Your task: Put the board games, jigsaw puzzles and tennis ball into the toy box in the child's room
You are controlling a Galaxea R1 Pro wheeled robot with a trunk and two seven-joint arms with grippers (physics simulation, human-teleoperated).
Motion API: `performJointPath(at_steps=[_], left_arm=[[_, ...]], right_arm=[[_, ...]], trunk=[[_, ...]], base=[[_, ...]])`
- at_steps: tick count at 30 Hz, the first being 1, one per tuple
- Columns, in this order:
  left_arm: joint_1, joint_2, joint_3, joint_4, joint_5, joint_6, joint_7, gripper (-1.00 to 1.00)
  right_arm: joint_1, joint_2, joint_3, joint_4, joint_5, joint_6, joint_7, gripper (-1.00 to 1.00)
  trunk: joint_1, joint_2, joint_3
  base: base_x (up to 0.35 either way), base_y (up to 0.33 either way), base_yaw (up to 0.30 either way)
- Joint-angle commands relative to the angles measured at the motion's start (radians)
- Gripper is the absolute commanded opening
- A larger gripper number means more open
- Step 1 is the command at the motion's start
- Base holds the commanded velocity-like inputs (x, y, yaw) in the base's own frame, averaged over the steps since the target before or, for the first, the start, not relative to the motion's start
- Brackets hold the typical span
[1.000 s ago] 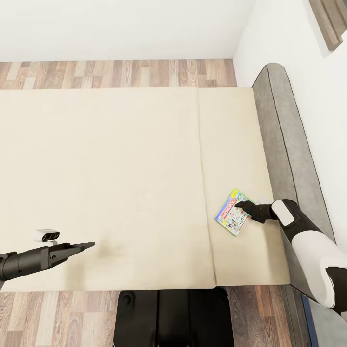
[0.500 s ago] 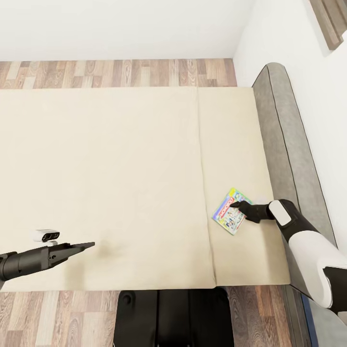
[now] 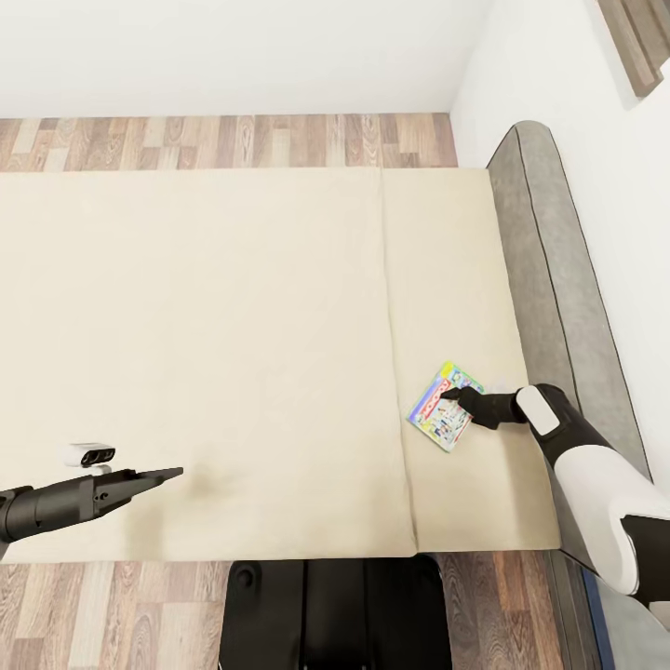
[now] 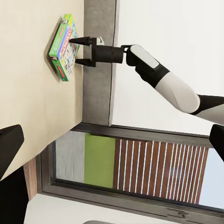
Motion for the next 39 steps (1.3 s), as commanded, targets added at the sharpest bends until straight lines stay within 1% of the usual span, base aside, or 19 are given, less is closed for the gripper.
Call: performJointPath(at_steps=[1,35,39], left_arm=[[0.000,0.000,0.000,0.000,0.000,0.011,-0.004,1.00],[0.000,0.000,0.000,0.000,0.000,0.011,-0.004,1.00],[0.000,0.000,0.000,0.000,0.000,0.011,-0.004,1.00]], right_arm=[[0.000,0.001,-0.006,-0.001,0.009,0.006,0.007,1.00],[-0.029,0.019,-0.004,-0.012,0.012,0.005,0.012,1.00],[-0.031,0.017,-0.004,-0.044,0.012,0.010,0.011,1.00]], trunk=[[0.001,-0.002,-0.001],[0.001,-0.002,-0.001],[0.001,-0.002,-0.001]], base=[[0.000,0.000,0.000],[0.000,0.000,0.000],[0.000,0.000,0.000]])
